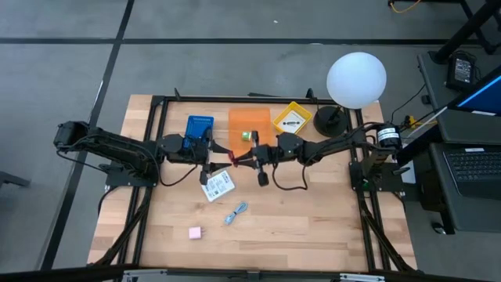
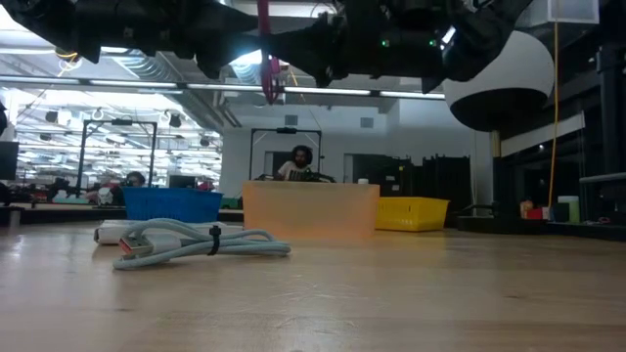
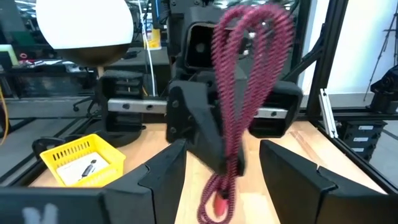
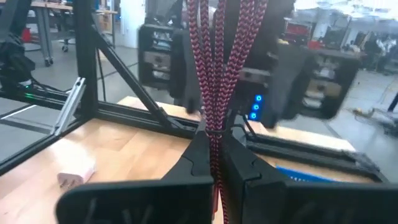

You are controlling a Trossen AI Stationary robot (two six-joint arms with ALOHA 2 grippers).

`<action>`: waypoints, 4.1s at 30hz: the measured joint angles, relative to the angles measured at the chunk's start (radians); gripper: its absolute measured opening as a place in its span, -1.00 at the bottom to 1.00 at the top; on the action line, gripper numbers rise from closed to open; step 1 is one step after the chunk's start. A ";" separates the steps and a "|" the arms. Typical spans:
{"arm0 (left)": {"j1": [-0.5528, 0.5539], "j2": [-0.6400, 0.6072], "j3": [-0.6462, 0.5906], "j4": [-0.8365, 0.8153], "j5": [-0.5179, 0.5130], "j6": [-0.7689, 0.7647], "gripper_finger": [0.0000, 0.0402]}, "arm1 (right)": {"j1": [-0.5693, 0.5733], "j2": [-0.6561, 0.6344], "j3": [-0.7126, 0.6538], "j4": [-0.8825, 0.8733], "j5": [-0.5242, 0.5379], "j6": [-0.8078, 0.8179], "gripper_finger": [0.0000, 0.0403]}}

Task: Pick and place items into bin
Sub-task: Put the pink USB cable wire into the blue basket

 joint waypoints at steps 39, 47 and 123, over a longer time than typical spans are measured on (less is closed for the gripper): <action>0.054 0.052 0.078 -0.030 0.034 0.072 -0.29 | -0.045 0.000 0.030 -0.040 -0.002 -0.014 -1.00; 0.054 0.016 0.078 -0.084 0.033 0.073 -0.35 | -0.044 0.000 0.030 -0.039 -0.026 -0.014 -1.00; 0.052 -0.434 0.077 -0.804 -0.177 0.040 -0.94 | 0.052 -0.369 -0.286 -0.181 0.227 0.108 -0.98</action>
